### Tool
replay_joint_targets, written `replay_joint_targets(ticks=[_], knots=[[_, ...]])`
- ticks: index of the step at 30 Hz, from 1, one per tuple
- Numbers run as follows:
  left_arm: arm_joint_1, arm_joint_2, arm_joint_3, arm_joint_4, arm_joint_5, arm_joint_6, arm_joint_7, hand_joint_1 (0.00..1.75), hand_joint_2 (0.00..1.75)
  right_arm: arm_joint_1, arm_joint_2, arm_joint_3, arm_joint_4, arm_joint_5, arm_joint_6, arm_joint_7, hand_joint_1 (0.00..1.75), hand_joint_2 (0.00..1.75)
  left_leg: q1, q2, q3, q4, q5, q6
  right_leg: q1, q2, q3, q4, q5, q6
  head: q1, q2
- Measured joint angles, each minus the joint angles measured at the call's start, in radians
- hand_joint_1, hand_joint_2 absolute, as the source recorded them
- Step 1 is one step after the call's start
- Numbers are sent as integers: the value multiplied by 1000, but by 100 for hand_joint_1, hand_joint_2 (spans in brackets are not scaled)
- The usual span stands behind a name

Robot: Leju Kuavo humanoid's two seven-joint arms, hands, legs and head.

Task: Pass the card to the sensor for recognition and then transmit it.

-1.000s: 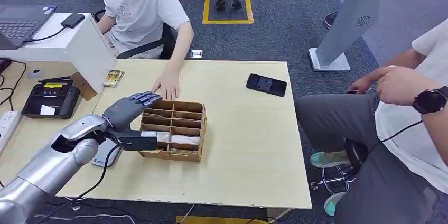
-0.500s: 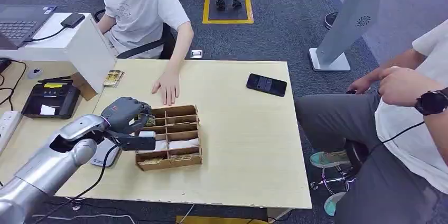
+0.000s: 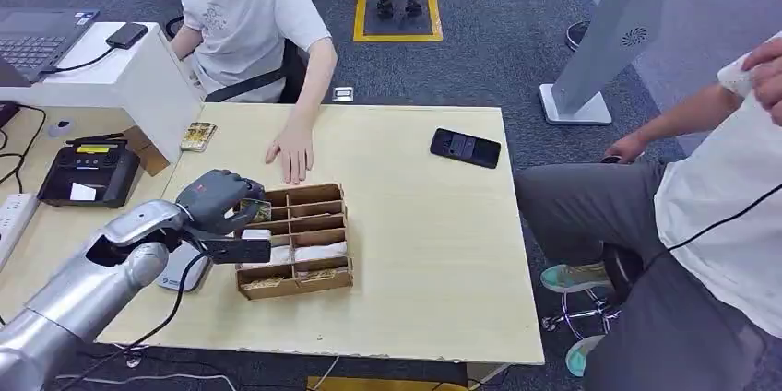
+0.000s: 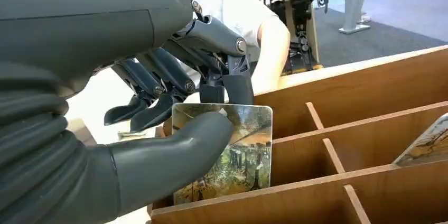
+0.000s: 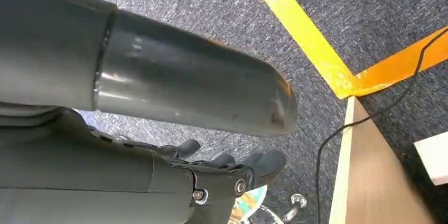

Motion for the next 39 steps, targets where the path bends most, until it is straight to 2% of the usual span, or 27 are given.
replay_joint_targets(ticks=[3, 5, 8, 10, 12, 16, 18, 20, 22, 24, 27, 39], knots=[[-8, 28, 0, -25, 38, -20, -5, 175, 175, 0, 0, 0, 0, 0, 0, 0, 0, 0, 0, 0, 0, 0, 0, 0, 0, 0, -1, 0, 0, 0, 0, 0], [-39, 66, 1, -58, 60, -50, 19, 175, 175, 0, 0, 0, 0, -1, 0, 0, 0, 0, 2, 0, -1, 0, 1, -1, 1, 0, -2, 1, 0, 0, 0, 0], [-138, 150, 8, -132, 130, -115, 61, 175, 175, 0, 0, 0, 0, -1, -1, 0, 0, 0, 3, 0, -4, 0, 2, -2, 3, 0, -4, 1, 1, -1, 0, 0], [-204, 188, 17, -162, 150, -147, 76, 175, 175, 0, 0, 0, 0, -1, -2, 0, 0, 0, 3, 0, -4, 0, 2, -3, 3, 0, -4, 1, 1, -1, -1, 0], [-269, 221, 28, -197, 178, -203, 96, 175, 175, 0, 0, 0, 0, -2, -2, 0, 0, 0, 4, 0, -5, 0, 2, -3, 4, 0, -4, 1, 1, -1, -1, 0], [-378, 266, 52, -235, 200, -243, 114, 175, 175, 0, 0, 0, 0, -2, -3, 0, 0, 0, 4, 0, -4, 0, 2, -3, 4, 0, -4, 1, 1, -2, -1, 0], [-461, 282, 57, -252, 267, -334, 167, 175, 175, 0, 0, 0, 0, -2, -2, 3, 0, 0, 7, 0, -7, 1, 3, -5, 6, 0, -7, 1, 2, -2, -2, 0], [-607, 299, 58, -265, 377, -424, 247, 175, 175, 0, -2, -2, 0, -3, -2, 8, 0, 0, 9, -1, -12, 2, 3, -5, 8, 0, -9, 0, 3, -5, 1, 0], [-729, 311, 58, -273, 440, -470, 290, 175, 175, 1, -3, -2, 0, -3, -2, 8, 0, 0, 7, 1, -11, 2, 3, -5, 8, 1, -10, 0, 3, -5, 1, 0], [-807, 320, 58, -286, 472, -470, 309, 175, 175, 1, -3, -2, 0, -3, 0, 8, 0, 0, 7, 1, -11, 2, 3, -5, 7, 1, -10, 0, 3, -5, 1, 0], [-859, 333, 57, -297, 486, -459, 318, 175, 175, 1, -3, -2, 0, -3, 1, 8, 0, 0, 7, 0, -11, 2, 3, -5, 6, 0, -10, 0, 3, -4, 0, 0], [-887, 352, 53, -312, 491, -447, 320, 175, 175, 0, -3, -2, 0, -3, 1, 8, 0, 0, 8, -1, -11, 2, 5, -7, 7, 0, -9, 1, 4, -6, 0, 0]])
